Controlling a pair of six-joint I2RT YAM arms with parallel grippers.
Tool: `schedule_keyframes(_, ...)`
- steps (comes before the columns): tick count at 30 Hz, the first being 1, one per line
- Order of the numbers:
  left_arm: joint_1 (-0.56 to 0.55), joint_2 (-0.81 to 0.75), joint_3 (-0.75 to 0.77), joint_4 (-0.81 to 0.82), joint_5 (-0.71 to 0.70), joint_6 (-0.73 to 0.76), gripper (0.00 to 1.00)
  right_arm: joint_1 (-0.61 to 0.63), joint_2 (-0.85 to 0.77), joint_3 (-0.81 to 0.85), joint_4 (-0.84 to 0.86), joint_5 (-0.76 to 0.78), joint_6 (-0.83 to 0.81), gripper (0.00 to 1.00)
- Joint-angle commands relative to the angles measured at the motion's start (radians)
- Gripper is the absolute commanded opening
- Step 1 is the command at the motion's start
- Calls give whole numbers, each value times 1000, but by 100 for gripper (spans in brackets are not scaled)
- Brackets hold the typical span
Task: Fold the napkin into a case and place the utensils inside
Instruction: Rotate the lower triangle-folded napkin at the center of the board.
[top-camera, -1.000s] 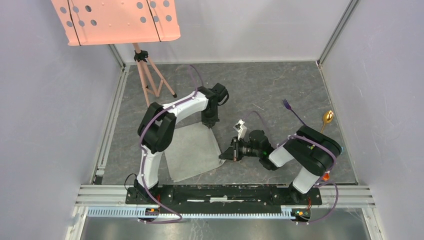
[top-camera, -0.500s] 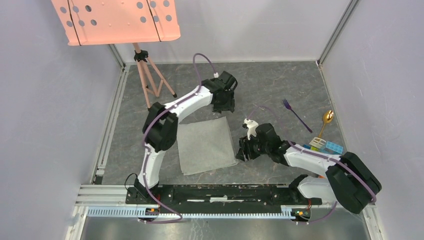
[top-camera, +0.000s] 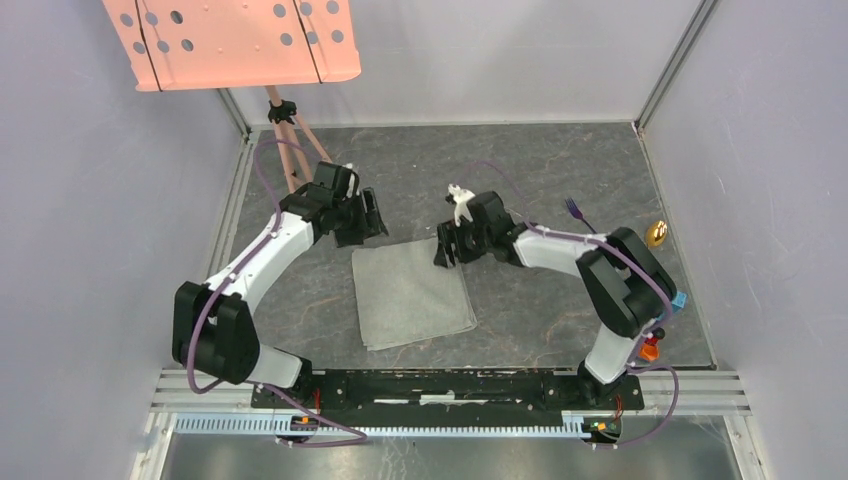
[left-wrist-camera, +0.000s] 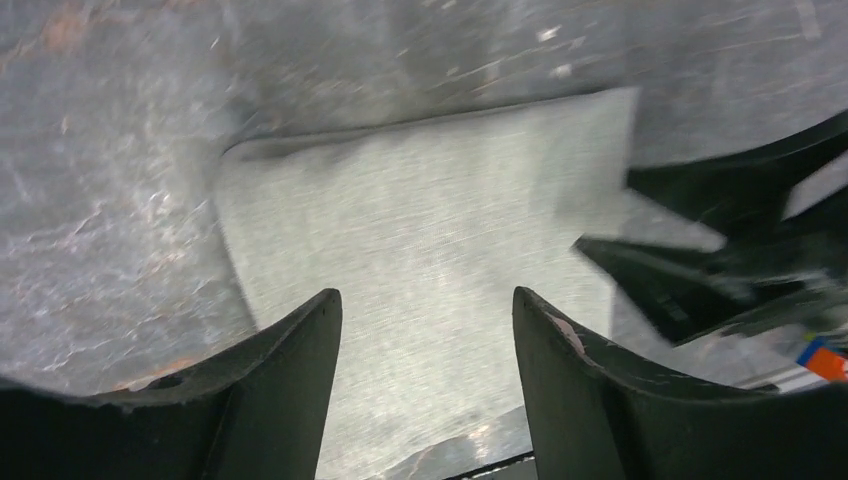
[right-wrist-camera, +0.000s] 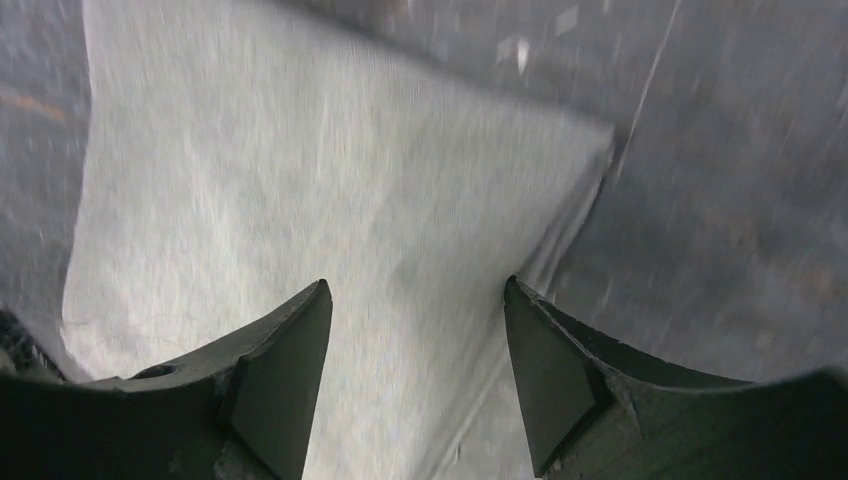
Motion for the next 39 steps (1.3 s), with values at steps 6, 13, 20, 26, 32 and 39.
schedule_keyframes(6, 79, 48, -95, 97, 81, 51, 58, -8, 164, 254, -77, 190, -92, 67)
schedule_keyframes(13, 82, 94, -159, 216, -39, -66, 40, -33, 190, 268, -85, 205, -108, 63)
schedule_keyframes(20, 95, 145, -186, 255, -123, -110, 29, -59, 231, 276, -47, 159, -115, 51)
schedule_keyframes(26, 106, 173, -222, 288, -176, -128, 24, -67, 253, 268, -42, 178, -117, 41)
schedule_keyframes(32, 107, 250, -238, 324, -238, -137, 19, -86, 264, 244, -41, 209, -131, 30)
schedule_keyframes(39, 107, 242, -243, 309, -305, -163, 15, -105, 265, 259, -92, 342, -205, 22)
